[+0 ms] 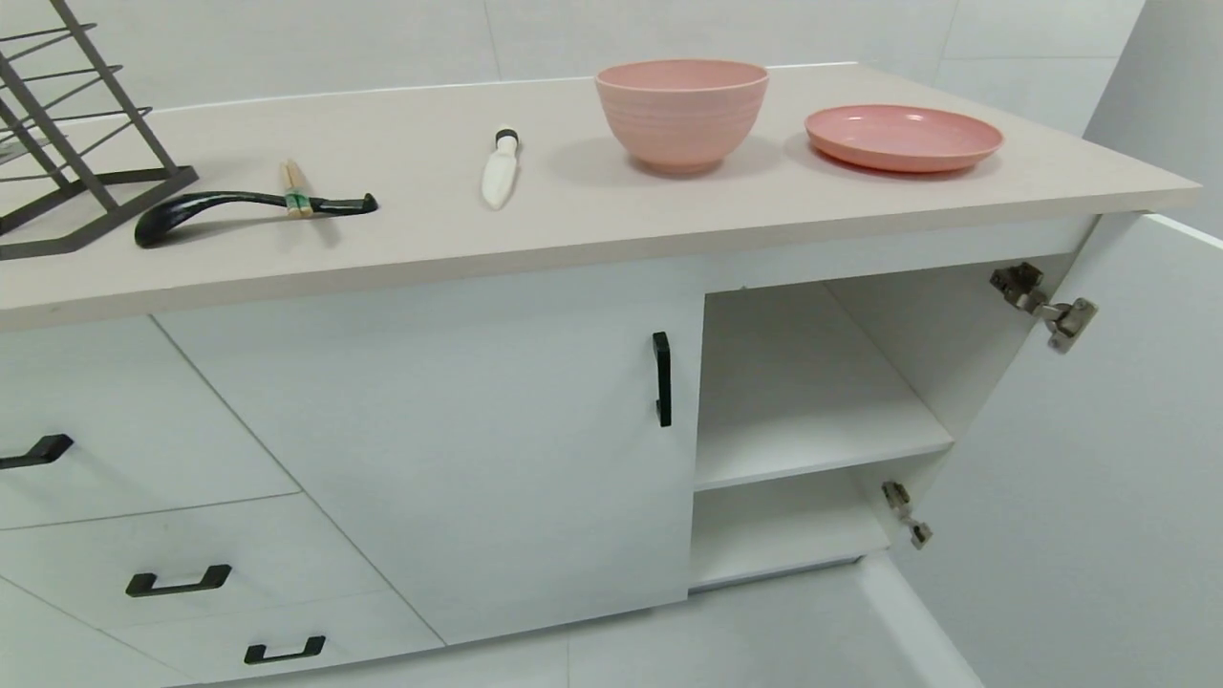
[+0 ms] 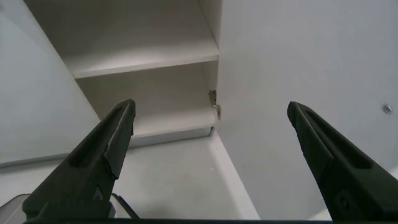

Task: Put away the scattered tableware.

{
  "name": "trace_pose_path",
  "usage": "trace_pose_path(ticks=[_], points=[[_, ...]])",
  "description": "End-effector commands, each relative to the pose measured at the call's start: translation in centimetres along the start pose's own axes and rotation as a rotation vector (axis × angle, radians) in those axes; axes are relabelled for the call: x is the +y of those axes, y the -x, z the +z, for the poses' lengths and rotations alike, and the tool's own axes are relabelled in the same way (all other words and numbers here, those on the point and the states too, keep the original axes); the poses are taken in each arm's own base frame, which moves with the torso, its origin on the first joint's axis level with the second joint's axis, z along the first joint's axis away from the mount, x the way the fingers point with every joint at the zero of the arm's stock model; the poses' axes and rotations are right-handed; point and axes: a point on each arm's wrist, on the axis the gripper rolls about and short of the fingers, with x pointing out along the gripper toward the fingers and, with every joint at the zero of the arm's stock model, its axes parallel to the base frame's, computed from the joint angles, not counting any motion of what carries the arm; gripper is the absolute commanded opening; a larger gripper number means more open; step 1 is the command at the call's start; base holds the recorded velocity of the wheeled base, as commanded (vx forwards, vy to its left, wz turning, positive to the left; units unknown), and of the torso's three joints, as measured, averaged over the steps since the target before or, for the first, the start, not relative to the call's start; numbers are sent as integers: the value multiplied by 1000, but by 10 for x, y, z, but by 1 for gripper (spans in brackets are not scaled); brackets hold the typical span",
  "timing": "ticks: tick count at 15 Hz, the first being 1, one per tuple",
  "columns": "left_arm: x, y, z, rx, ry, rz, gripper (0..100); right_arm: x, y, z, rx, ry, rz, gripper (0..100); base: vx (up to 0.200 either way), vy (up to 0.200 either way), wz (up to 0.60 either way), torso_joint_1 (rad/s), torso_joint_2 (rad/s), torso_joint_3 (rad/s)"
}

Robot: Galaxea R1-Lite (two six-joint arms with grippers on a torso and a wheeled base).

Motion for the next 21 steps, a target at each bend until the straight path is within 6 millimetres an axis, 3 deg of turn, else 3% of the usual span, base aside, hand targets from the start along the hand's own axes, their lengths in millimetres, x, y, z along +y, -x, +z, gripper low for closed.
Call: trace_pose_path(ticks=[1,8,13,21], points=[[0,0,0,3,10,1,100,0,0,0,-1,2,0,100,0,0,0,0,0,0],[2,0,0,5,-1,77,100,0,0,0,-1,3,0,100,0,0,0,6,-8,-5],[1,0,0,5,-21,65,100,0,0,0,-1,3,0,100,0,0,0,213,-120,-102],[1,0,0,4,-2,64,100,0,0,0,-2,3,0,100,0,0,0,222,-547,-206]])
